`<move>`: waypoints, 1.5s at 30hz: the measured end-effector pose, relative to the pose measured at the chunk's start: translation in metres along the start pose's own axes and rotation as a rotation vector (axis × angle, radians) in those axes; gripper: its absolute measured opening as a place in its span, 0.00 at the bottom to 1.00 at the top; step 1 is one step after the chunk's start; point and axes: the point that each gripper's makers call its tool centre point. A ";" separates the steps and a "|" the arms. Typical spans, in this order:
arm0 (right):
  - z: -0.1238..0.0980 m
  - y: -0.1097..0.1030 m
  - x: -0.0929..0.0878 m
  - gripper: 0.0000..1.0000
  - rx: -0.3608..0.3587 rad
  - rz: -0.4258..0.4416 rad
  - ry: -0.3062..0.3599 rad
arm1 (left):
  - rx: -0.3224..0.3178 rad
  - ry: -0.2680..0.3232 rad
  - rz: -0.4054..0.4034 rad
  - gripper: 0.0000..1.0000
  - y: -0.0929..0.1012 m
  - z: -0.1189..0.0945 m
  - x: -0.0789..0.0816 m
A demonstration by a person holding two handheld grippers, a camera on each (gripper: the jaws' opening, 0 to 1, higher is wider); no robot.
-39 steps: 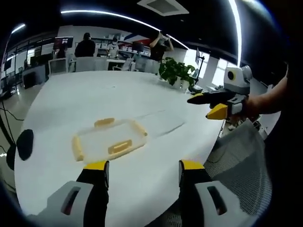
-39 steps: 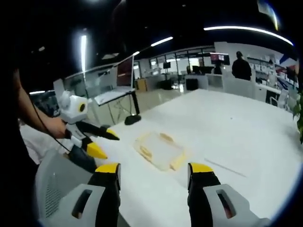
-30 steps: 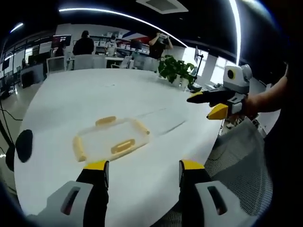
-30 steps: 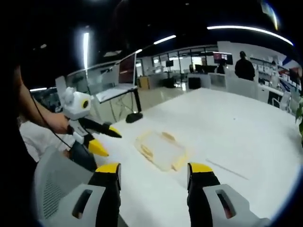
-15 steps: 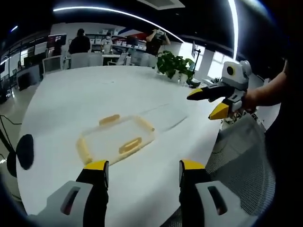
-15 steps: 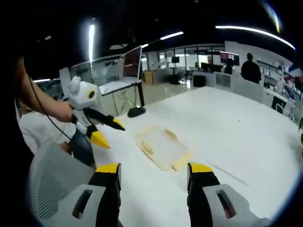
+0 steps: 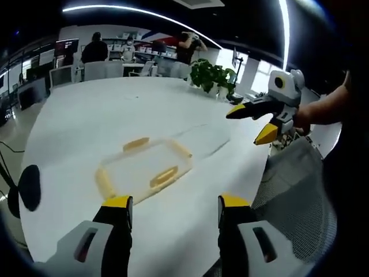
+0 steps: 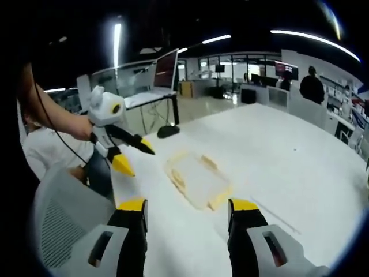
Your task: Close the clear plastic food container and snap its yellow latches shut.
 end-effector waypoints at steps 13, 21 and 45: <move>0.015 0.007 -0.001 0.56 0.015 -0.044 -0.046 | -0.025 -0.052 0.035 0.59 -0.017 0.003 -0.001; 0.020 0.011 -0.003 0.55 0.027 -0.067 -0.077 | -0.041 -0.075 0.028 0.59 -0.025 0.005 -0.003; 0.040 0.027 -0.012 0.54 0.073 -0.198 -0.193 | -0.079 -0.176 0.122 0.53 -0.051 0.014 -0.007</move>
Point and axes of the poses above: the point that each gripper's makers call its tool centre point, and the gripper's own axes: z roughly forward along the fingers, y roughly to its right, x roughly out of its top
